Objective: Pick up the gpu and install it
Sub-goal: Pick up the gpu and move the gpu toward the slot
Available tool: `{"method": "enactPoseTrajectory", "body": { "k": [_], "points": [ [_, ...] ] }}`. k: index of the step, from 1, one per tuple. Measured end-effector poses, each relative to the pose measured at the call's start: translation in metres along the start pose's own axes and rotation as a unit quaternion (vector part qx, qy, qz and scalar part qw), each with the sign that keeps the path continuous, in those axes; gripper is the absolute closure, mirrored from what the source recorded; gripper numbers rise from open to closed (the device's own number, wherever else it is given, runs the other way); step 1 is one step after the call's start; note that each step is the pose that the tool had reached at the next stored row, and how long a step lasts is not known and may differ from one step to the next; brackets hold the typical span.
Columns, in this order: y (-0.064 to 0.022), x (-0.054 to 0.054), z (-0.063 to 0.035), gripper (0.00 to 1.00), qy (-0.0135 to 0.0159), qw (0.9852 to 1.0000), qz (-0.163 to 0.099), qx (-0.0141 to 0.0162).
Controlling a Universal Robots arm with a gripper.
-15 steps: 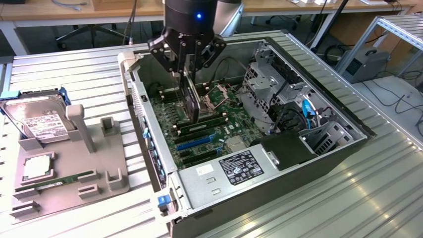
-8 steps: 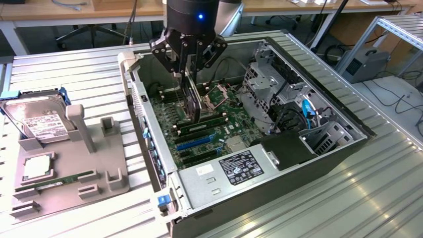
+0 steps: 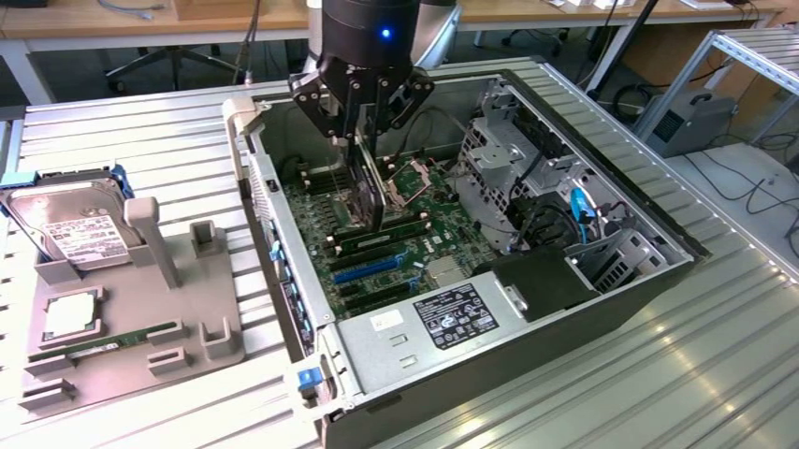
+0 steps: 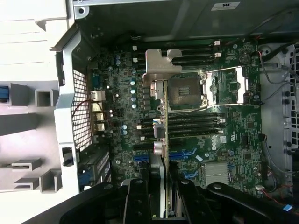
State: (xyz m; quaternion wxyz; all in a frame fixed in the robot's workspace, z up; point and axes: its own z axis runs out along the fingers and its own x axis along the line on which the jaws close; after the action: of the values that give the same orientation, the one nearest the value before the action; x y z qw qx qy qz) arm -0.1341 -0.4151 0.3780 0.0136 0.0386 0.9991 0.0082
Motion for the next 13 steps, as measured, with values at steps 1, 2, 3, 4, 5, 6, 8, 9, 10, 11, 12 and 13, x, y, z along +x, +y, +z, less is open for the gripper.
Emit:
{"method": "enactPoseTrajectory", "body": {
  "k": [1,2,3,4,5,6,8,9,10,11,12,13],
  "points": [
    [0.0,-0.0005,0.0002,0.73,0.0,1.0,0.0,0.0],
    [0.0001,-0.001,0.0003,0.73,0.0,1.0,0.0,0.0],
    [0.0001,-0.0014,0.0005,0.73,0.0,1.0,0.0,0.0],
    [0.0002,-0.0019,0.0007,0.73,0.0,1.0,0.0,0.0],
    [0.0002,-0.0024,0.0008,0.73,0.0,1.0,0.0,0.0],
    [0.0002,-0.0028,0.001,0.73,0.0,1.0,0.0,0.0],
    [0.0003,-0.0038,0.0013,0.73,0.0,1.0,0.0,0.0],
    [0.0003,-0.0045,0.0016,0.73,0.0,1.0,0.0,0.0],
    [0.0004,-0.0051,0.0018,0.73,0.0,1.0,0.0,0.0],
    [0.0004,-0.0056,0.002,0.73,0.0,1.0,0.0,0.0],
    [0.0004,-0.006,0.0021,0.73,0.0,1.0,0.0,0.0],
    [0.0005,-0.0065,0.0023,0.73,0.0,1.0,0.0,0.0]
  ]
}}
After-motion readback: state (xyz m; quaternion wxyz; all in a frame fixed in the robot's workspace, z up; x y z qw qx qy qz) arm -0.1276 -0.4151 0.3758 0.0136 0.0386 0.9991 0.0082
